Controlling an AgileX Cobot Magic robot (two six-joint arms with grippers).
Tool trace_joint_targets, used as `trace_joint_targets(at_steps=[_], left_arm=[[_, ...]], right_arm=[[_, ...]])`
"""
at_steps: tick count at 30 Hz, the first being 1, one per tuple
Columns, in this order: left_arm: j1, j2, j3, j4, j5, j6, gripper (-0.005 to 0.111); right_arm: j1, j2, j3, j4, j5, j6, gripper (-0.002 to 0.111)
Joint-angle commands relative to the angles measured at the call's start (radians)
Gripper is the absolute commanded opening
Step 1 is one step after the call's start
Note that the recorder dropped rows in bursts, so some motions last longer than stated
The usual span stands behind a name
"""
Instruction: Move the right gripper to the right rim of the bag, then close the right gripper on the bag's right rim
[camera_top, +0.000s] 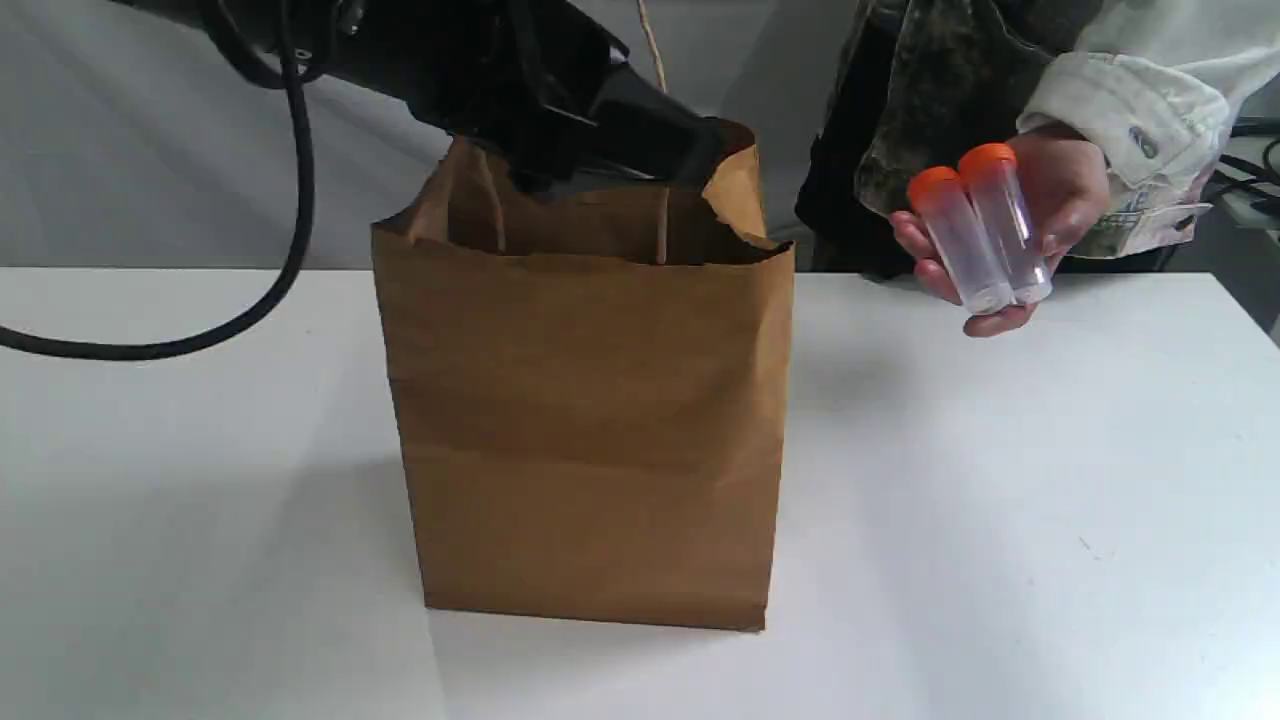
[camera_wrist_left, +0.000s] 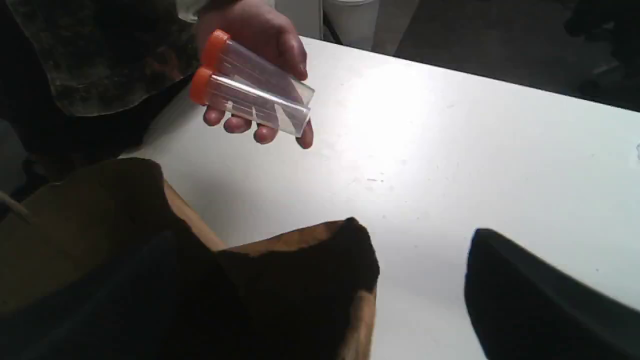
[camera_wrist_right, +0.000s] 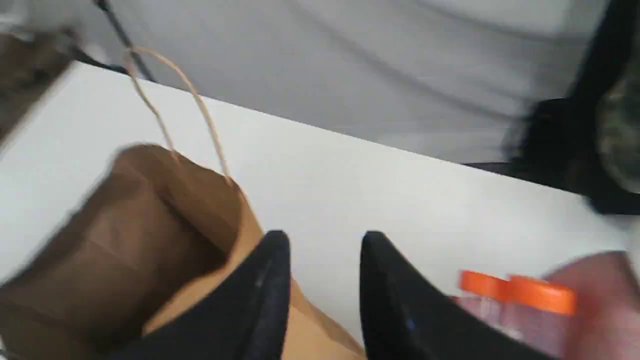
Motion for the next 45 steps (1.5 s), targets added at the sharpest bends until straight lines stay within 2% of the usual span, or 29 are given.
trace_joint_targets(at_steps=[1, 5, 10, 13, 15, 22, 27, 34, 45], left_arm=[[-0.006, -0.001, -0.001, -0.025, -0.03, -0.005, 0.079], [-0.006, -0.001, -0.001, -0.025, -0.038, -0.001, 0.079], [-0.006, -0.001, -0.001, -0.025, -0.058, -0.001, 0.079], [-0.006, -0.001, -0.001, -0.025, -0.056, -0.001, 0.079], [-0.006, -0.001, -0.001, -0.025, -0.054, -0.005, 0.079], [-0.006, -0.001, -0.001, -0.025, -0.015, -0.011, 0.079], [-0.006, -0.001, -0.001, 0.013, 0.029, -0.011, 0.079], [-0.006, -0.001, -0.001, 0.09, 0.059, -0.071, 0.079], [-0.006, -0.001, -0.001, 0.091, 0.048, -0.066, 0.079]], right_arm=[[0.042, 0.041, -0.009, 0.096, 0.018, -0.163, 0.052], [0.13, 0.046, -0.009, -0.038, -0.028, -0.215, 0.064], [0.209, 0.059, -0.009, -0.098, -0.09, -0.204, 0.062], [0.256, 0.078, -0.009, -0.247, -0.145, -0.198, 0.061], [0.273, 0.099, -0.009, -0.274, -0.134, -0.195, 0.061], [0.294, 0.154, -0.02, -0.19, -0.13, -0.193, 0.061], [0.31, 0.2, -0.116, -0.19, -0.096, -0.155, 0.058], [0.332, 0.242, -0.189, -0.316, -0.048, -0.092, 0.058], [0.332, 0.303, -0.189, -0.309, -0.034, -0.088, 0.056]])
